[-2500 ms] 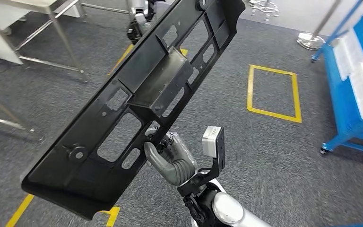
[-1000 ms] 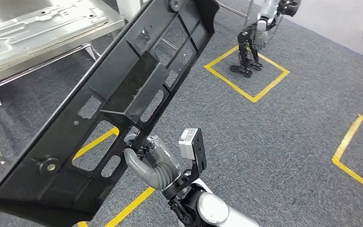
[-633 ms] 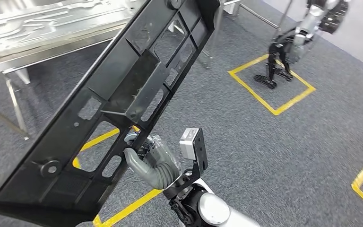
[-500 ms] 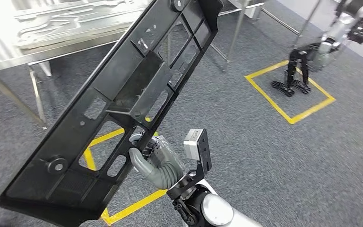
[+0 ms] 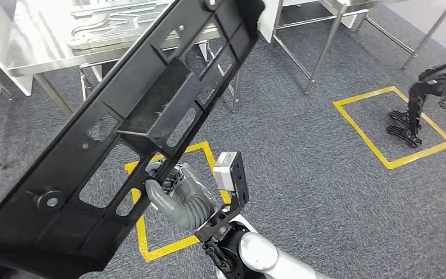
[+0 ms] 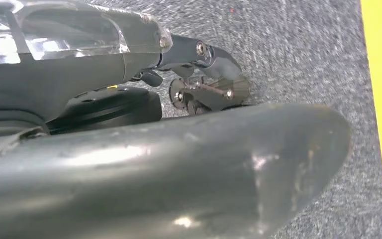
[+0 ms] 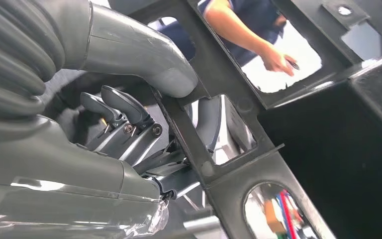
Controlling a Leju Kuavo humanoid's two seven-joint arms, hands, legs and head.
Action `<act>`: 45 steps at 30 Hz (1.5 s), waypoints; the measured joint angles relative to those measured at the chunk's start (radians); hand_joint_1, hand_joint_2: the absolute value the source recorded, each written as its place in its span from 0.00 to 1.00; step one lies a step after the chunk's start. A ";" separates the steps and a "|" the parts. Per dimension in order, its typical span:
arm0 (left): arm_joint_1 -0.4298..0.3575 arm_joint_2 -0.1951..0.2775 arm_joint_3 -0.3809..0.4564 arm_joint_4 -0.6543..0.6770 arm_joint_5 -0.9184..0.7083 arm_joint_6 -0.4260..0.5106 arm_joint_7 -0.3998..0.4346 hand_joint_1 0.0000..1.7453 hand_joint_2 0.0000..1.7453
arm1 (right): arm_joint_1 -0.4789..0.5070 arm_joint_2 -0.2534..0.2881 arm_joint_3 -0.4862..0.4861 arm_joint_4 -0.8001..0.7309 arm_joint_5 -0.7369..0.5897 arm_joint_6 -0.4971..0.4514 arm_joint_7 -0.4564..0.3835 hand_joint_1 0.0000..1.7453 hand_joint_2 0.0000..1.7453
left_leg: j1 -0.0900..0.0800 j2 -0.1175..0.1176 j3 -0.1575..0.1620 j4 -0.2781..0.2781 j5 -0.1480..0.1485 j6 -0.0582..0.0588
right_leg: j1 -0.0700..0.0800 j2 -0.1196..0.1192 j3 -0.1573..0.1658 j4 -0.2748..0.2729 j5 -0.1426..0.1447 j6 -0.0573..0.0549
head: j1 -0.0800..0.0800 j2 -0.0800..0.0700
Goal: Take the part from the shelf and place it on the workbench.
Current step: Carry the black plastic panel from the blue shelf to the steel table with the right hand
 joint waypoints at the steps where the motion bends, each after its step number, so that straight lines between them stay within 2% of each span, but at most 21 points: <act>1: 0.001 0.003 0.000 0.000 0.000 0.001 0.000 0.00 0.00 | 0.000 0.000 0.000 0.003 -0.002 0.000 -0.002 1.00 1.00 | 0.005 0.012 0.030 -0.050 0.031 -0.008 | -0.004 -0.013 0.000 0.008 -0.006 0.007 | -0.002 0.000; 3: 0.000 0.006 0.000 0.000 0.000 0.003 0.000 0.00 0.00 | 0.000 0.001 0.001 0.007 -0.004 0.001 -0.005 1.00 1.00 | 0.004 0.063 0.090 -0.155 0.067 -0.014 | -0.009 -0.035 -0.002 0.030 -0.023 0.026 | -0.007 0.000; 5: 0.000 0.009 0.000 0.000 -0.001 0.004 0.001 0.00 0.00 | 0.000 0.002 0.001 0.009 -0.005 0.003 -0.008 1.00 1.00 | -0.003 0.092 0.108 -0.188 0.064 0.007 | -0.006 -0.047 -0.002 0.044 -0.035 0.039 | -0.008 0.000; 7: 0.000 0.011 0.000 0.000 -0.001 0.004 0.001 0.00 0.00 | 0.002 0.002 0.001 0.010 -0.006 0.004 -0.011 1.00 1.00 | -0.005 0.075 0.104 -0.184 0.064 0.034 | -0.005 -0.057 0.001 0.044 -0.039 0.046 | -0.002 0.000; 9: -0.001 0.012 0.000 0.000 -0.001 0.004 -0.002 0.00 0.00 | 0.003 0.001 0.001 0.010 -0.012 0.004 -0.015 1.00 1.00 | -0.004 0.054 0.100 -0.185 0.067 0.047 | -0.011 -0.031 -0.004 0.064 -0.063 0.053 | 0.006 0.000; 12: -0.006 0.012 0.000 0.000 0.003 0.004 -0.012 0.00 0.00 | 0.011 -0.002 -0.001 0.013 -0.028 0.003 -0.019 1.00 1.00 | -0.008 0.017 0.095 -0.186 0.073 0.060 | -0.012 0.040 -0.068 0.226 -0.161 0.053 | 0.021 0.000; 14: -0.006 0.012 0.000 0.000 0.011 0.004 -0.017 0.00 0.00 | 0.018 -0.006 -0.001 0.018 -0.040 0.002 -0.019 1.00 1.00 | -0.015 -0.009 0.093 -0.186 0.076 0.066 | -0.007 0.052 -0.110 0.319 -0.188 0.043 | 0.031 0.000; 16: -0.005 0.012 0.000 0.000 0.017 0.004 -0.018 0.00 0.00 | 0.021 -0.008 -0.001 0.020 -0.046 0.001 -0.019 1.00 1.00 | -0.023 -0.029 0.093 -0.186 0.078 0.070 | 0.001 0.054 -0.097 0.276 -0.137 0.024 | 0.039 0.000; 18: -0.005 0.010 0.000 0.000 0.020 0.004 -0.017 0.00 0.00 | 0.018 -0.008 -0.001 0.021 -0.047 0.001 -0.020 1.00 1.00 | -0.029 -0.042 0.093 -0.187 0.081 0.072 | 0.015 0.056 -0.049 0.152 -0.067 -0.006 | 0.041 0.000; 21: -0.001 0.006 0.000 0.000 0.031 0.004 -0.012 0.00 0.00 | 0.013 -0.008 -0.001 0.021 -0.047 -0.002 -0.020 1.00 1.00 | -0.026 -0.042 0.088 -0.189 0.089 0.062 | 0.030 0.059 -0.019 0.067 -0.039 -0.027 | 0.038 0.000; 23: 0.002 0.005 0.000 0.000 0.039 0.003 -0.007 0.00 0.00 | 0.013 -0.007 -0.001 0.021 -0.049 -0.006 -0.020 1.00 1.00 | -0.024 -0.032 0.087 -0.193 0.092 0.052 | 0.028 0.061 -0.014 0.045 -0.026 -0.024 | 0.043 0.000; 25: 0.003 0.006 0.000 0.000 0.045 0.002 -0.005 0.00 0.00 | 0.013 -0.005 -0.001 0.021 -0.049 -0.008 -0.019 1.00 1.00 | -0.025 -0.016 0.075 -0.165 0.063 0.040 | 0.021 0.061 -0.008 0.019 -0.007 -0.019 | 0.034 0.000; 28: 0.003 0.007 0.000 0.000 0.052 0.001 -0.006 0.00 0.00 | 0.015 -0.003 0.000 0.022 -0.051 -0.012 -0.019 1.00 1.00 | -0.017 -0.009 0.013 -0.008 -0.029 0.023 | 0.015 0.058 -0.013 0.012 0.003 -0.018 | 0.008 0.000; 29: 0.004 0.008 0.000 0.000 0.055 0.000 -0.007 0.00 0.00 | 0.016 -0.003 0.000 0.023 -0.052 -0.015 -0.019 1.00 1.00 | -0.013 -0.009 0.000 0.031 -0.041 0.018 | 0.014 0.057 -0.015 0.014 0.002 -0.016 | 0.003 0.000; 31: 0.004 0.009 0.001 0.000 0.061 -0.002 -0.013 0.00 0.00 | 0.017 -0.003 0.000 0.025 -0.054 -0.018 -0.019 1.00 1.00 | -0.006 -0.008 0.025 0.007 -0.012 0.008 | 0.009 0.055 -0.018 0.019 -0.001 -0.010 | -0.001 0.000; 33: 0.004 0.009 0.002 0.000 0.068 -0.004 -0.019 0.00 0.00 | 0.017 -0.003 0.000 0.026 -0.054 -0.022 -0.019 1.00 1.00 | -0.001 -0.004 0.099 -0.113 0.033 0.001 | 0.005 0.055 -0.019 0.031 -0.011 0.004 | -0.006 0.000; 35: 0.004 0.010 0.002 0.000 0.073 -0.005 -0.023 0.00 0.00 | 0.016 -0.003 -0.001 0.025 -0.054 -0.027 -0.020 1.00 1.00 | 0.000 -0.002 0.144 -0.189 0.040 0.014 | 0.006 0.057 -0.023 0.044 -0.020 0.020 | -0.011 0.000; 37: 0.005 0.011 0.003 0.000 0.077 -0.006 -0.025 0.00 0.00 | 0.015 -0.004 -0.003 0.023 -0.053 -0.032 -0.020 1.00 1.00 | -0.002 -0.004 0.146 -0.198 0.032 0.036 | 0.006 0.059 -0.024 0.050 -0.022 0.030 | -0.009 0.000; 40: 0.006 0.012 0.003 0.000 0.083 -0.006 -0.031 0.00 0.00 | 0.013 -0.007 -0.007 0.021 -0.053 -0.040 -0.020 1.00 1.00 | 0.000 -0.005 0.156 -0.201 0.028 0.055 | 0.003 0.060 -0.043 0.093 -0.040 0.043 | 0.002 0.000; 43: 0.006 0.014 0.003 0.001 0.092 -0.009 -0.039 0.00 0.00 | 0.010 -0.011 -0.010 0.018 -0.053 -0.048 -0.023 1.00 1.00 | -0.005 -0.003 0.168 -0.201 0.017 0.067 | 0.000 0.060 -0.148 0.273 -0.104 0.052 | 0.018 0.000; 45: 0.008 0.015 0.004 0.001 0.098 -0.011 -0.042 0.00 0.00 | 0.011 -0.015 -0.013 0.018 -0.054 -0.051 -0.024 1.00 1.00 | -0.011 -0.003 0.182 -0.201 0.004 0.072 | 0.001 0.060 -0.199 0.334 -0.102 0.046 | 0.024 0.000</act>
